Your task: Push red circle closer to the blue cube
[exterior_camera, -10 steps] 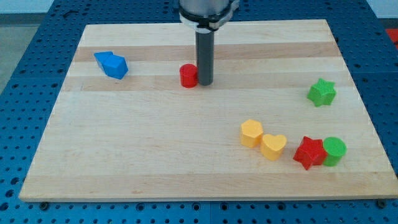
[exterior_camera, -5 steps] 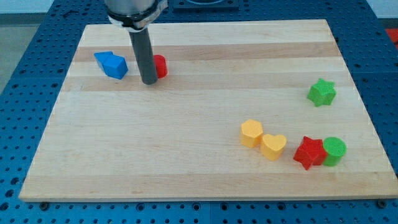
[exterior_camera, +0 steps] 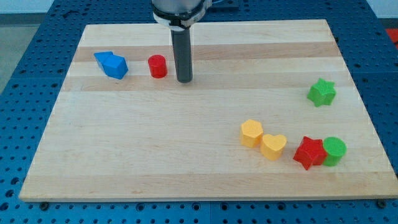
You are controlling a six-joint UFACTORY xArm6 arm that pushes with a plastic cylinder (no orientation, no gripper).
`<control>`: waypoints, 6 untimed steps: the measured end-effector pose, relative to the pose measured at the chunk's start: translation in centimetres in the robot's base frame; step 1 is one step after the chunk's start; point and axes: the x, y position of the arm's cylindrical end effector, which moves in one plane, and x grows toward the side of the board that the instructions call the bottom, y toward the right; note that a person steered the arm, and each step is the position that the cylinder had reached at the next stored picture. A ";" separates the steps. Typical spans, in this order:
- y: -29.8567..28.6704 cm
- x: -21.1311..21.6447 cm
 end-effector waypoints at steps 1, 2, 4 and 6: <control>-3.2 -2.1; -5.3 -2.4; -8.5 -2.4; -9.7 -2.0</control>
